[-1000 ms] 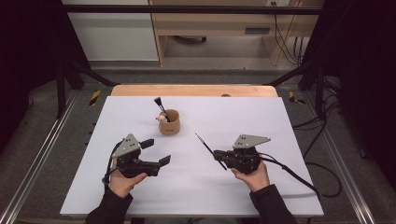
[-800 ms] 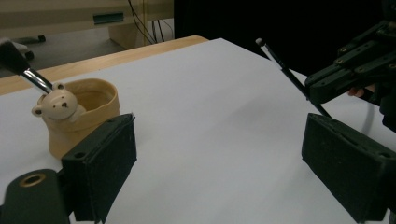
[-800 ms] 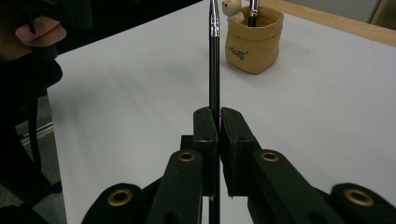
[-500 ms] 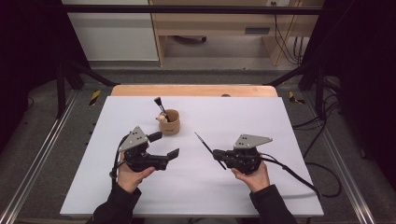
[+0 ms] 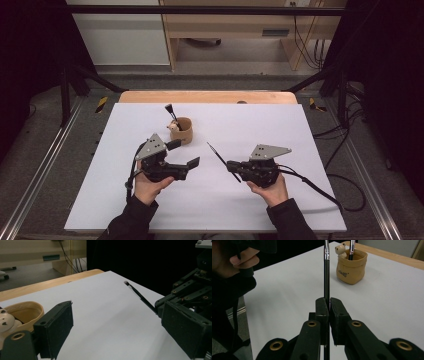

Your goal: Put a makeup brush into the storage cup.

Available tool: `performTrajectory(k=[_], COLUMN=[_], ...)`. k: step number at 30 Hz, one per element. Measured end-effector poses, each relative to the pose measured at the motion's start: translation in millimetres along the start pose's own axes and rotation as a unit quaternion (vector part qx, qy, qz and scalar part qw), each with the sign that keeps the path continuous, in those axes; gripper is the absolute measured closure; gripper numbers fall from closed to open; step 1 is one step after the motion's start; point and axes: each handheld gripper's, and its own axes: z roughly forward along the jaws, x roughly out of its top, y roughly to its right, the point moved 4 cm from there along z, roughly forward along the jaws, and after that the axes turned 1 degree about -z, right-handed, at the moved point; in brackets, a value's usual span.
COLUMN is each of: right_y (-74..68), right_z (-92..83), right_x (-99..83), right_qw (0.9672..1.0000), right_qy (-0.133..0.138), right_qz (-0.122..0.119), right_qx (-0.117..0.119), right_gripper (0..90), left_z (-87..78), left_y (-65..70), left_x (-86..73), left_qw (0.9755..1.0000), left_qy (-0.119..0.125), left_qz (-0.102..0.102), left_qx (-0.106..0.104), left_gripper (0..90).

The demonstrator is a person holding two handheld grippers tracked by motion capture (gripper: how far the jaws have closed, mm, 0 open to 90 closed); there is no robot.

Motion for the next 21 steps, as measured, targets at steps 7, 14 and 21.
performTrajectory(k=[7, 14, 21], right_y=[-2.6, -3.8, -5.4], right_z=[0.4, 2.6, 5.2], right_x=[-0.2, -2.3, -3.4], right_qw=[1.0000, 1.0000, 0.9999], right_qy=[-0.001, -0.005, -0.006], right_qz=[0.000, -0.004, -0.004], right_qx=[0.002, 0.005, 0.009], right_gripper=[85.9, 85.9, 85.9], left_z=[4.8, 5.2, 9.8], left_y=[2.1, 2.3, 6.1], left_x=[-5.7, -7.9, -10.6], left_qw=[1.0000, 1.0000, 0.9999], left_qy=[-0.004, 0.000, -0.003], left_qz=[0.000, -0.006, -0.005], left_qx=[-0.003, -0.006, -0.012], left_gripper=[10.0, 11.4, 13.2])
